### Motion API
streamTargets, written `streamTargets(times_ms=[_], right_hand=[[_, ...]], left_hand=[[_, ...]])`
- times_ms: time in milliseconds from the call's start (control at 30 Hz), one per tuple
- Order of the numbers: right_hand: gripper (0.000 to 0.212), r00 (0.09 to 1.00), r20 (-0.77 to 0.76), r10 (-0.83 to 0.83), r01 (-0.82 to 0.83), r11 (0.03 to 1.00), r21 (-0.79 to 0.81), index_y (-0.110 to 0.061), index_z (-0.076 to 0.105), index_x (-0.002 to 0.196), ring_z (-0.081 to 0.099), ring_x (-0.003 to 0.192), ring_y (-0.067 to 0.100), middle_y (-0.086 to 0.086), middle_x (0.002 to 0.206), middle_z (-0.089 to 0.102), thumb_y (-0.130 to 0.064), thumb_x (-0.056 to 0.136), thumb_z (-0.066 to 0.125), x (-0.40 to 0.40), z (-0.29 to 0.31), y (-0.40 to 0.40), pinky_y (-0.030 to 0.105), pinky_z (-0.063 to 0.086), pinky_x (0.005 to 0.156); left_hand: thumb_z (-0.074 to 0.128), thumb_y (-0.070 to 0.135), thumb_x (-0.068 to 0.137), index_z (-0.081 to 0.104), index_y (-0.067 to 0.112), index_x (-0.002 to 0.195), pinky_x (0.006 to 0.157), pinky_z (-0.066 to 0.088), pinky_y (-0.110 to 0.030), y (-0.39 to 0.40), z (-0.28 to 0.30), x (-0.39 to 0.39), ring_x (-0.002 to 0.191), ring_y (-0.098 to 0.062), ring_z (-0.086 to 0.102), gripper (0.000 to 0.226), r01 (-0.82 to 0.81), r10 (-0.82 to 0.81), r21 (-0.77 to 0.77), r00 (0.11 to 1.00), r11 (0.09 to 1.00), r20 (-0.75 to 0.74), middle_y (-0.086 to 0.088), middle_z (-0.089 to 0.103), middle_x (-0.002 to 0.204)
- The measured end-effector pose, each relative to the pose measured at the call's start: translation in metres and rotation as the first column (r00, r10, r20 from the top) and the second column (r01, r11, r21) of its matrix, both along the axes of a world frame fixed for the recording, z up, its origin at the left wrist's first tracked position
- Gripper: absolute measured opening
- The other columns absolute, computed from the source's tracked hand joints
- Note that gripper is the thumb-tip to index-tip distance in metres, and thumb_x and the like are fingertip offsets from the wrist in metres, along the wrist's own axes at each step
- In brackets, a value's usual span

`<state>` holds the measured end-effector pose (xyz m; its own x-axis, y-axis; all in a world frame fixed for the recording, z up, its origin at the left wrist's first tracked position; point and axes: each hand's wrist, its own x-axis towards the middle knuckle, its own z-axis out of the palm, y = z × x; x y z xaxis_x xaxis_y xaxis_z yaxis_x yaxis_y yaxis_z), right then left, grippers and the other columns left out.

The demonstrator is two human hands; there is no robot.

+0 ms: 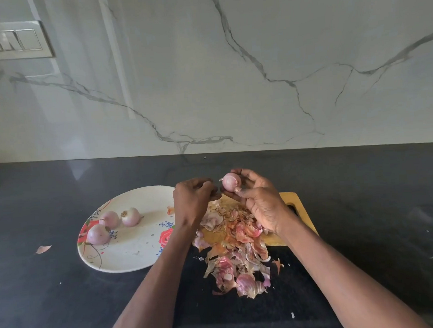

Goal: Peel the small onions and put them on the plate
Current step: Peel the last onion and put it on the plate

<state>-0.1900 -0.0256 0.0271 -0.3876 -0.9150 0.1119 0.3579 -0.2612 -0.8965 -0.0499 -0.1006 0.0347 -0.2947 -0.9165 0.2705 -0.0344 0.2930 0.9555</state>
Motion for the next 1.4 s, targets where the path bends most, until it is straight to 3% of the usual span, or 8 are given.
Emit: streamTargets(times_ms=[133, 300, 433, 533, 633, 767, 1067, 1400], right_hand=[[0.048, 0.994, 0.109, 0.015, -0.011, 0.999, -0.041, -0.001, 0.058, 0.114, 0.07, 0.107, 0.036, 0.024, 0.119, 0.066, 0.032, 0.082, 0.046, -0.001, 0.003, -0.001, 0.044, 0.056, 0.096], [0.043, 0.998, 0.018, -0.068, 0.067, 0.998, 0.019, -0.009, 0.059, 0.109, 0.066, 0.114, 0.037, 0.02, 0.121, 0.068, 0.025, 0.081, 0.058, -0.003, 0.002, 0.0, 0.046, 0.056, 0.097], [0.044, 0.915, -0.332, -0.228, 0.258, 0.965, 0.048, -0.019, 0.062, 0.105, 0.066, 0.112, 0.026, 0.008, 0.115, 0.071, 0.009, 0.076, 0.078, -0.001, 0.0, -0.001, 0.036, 0.059, 0.088], [0.043, 0.869, -0.423, -0.257, 0.277, 0.961, -0.015, -0.019, 0.06, 0.103, 0.069, 0.103, 0.018, 0.005, 0.109, 0.071, 0.003, 0.075, 0.083, 0.004, 0.002, 0.002, 0.024, 0.056, 0.075], [0.039, 0.794, -0.544, -0.271, 0.286, 0.956, -0.06, -0.018, 0.059, 0.104, 0.069, 0.096, 0.008, -0.001, 0.106, 0.071, -0.003, 0.078, 0.083, 0.007, 0.0, 0.004, 0.024, 0.058, 0.077], [0.035, 0.66, -0.685, -0.308, 0.32, 0.941, -0.115, -0.022, 0.059, 0.105, 0.07, 0.097, 0.013, 0.0, 0.107, 0.071, -0.01, 0.081, 0.082, 0.007, -0.005, 0.005, 0.037, 0.061, 0.08], [0.035, 0.465, -0.802, -0.375, 0.288, 0.921, -0.263, -0.013, 0.07, 0.118, 0.066, 0.1, 0.015, -0.001, 0.114, 0.069, -0.004, 0.085, 0.076, 0.009, -0.01, 0.005, 0.038, 0.06, 0.082], [0.03, 0.502, -0.773, -0.388, 0.331, 0.912, -0.243, -0.012, 0.074, 0.112, 0.068, 0.096, 0.012, -0.001, 0.108, 0.073, -0.005, 0.083, 0.078, 0.01, -0.013, 0.004, 0.036, 0.06, 0.079]], left_hand=[[0.06, 0.014, 0.095, 0.074, 0.002, 0.074, 0.066, 0.061, -0.038, -0.009, -0.008, -0.001, 0.064, -0.024, 0.073, 0.028, -0.032, 0.056, -0.11, 0.972, 0.993, 0.228, -0.006, 0.074, 0.066], [0.057, 0.009, 0.095, 0.074, 0.01, 0.12, 0.09, 0.046, -0.021, -0.007, -0.006, -0.001, 0.107, -0.02, 0.069, 0.03, 0.011, 0.094, -0.274, 0.925, 0.962, 0.367, -0.005, 0.074, 0.119], [0.068, 0.013, 0.092, 0.069, 0.006, 0.125, 0.09, 0.059, -0.037, -0.011, -0.005, 0.0, 0.099, -0.019, 0.073, 0.034, 0.157, -0.154, -0.03, 0.985, 0.987, 0.079, -0.011, 0.074, 0.117], [0.073, 0.006, 0.089, 0.066, 0.001, 0.128, 0.083, 0.062, -0.041, -0.007, -0.003, -0.002, 0.095, -0.025, 0.075, 0.04, 0.293, -0.287, 0.076, 0.955, 0.953, -0.077, -0.013, 0.076, 0.109], [0.071, 0.003, 0.089, 0.067, -0.001, 0.127, 0.082, 0.062, -0.039, -0.004, -0.004, -0.004, 0.097, -0.027, 0.075, 0.038, 0.327, -0.322, 0.044, 0.943, 0.944, -0.086, -0.013, 0.076, 0.109], [0.07, 0.002, 0.091, 0.069, -0.001, 0.123, 0.083, 0.062, -0.038, -0.004, -0.006, -0.004, 0.097, -0.03, 0.074, 0.032, 0.307, -0.309, -0.035, 0.949, 0.951, -0.07, -0.012, 0.077, 0.102], [0.072, 0.018, 0.094, 0.079, 0.018, 0.109, 0.084, 0.061, -0.037, 0.005, -0.007, -0.001, 0.093, -0.008, 0.075, 0.016, 0.265, -0.254, -0.239, 0.964, 0.934, 0.076, 0.008, 0.079, 0.095], [0.074, 0.019, 0.092, 0.079, 0.02, 0.107, 0.078, 0.062, -0.034, 0.008, -0.009, -0.002, 0.086, -0.005, 0.074, 0.016, 0.225, -0.209, -0.245, 0.974, 0.943, 0.089, 0.015, 0.077, 0.086]])
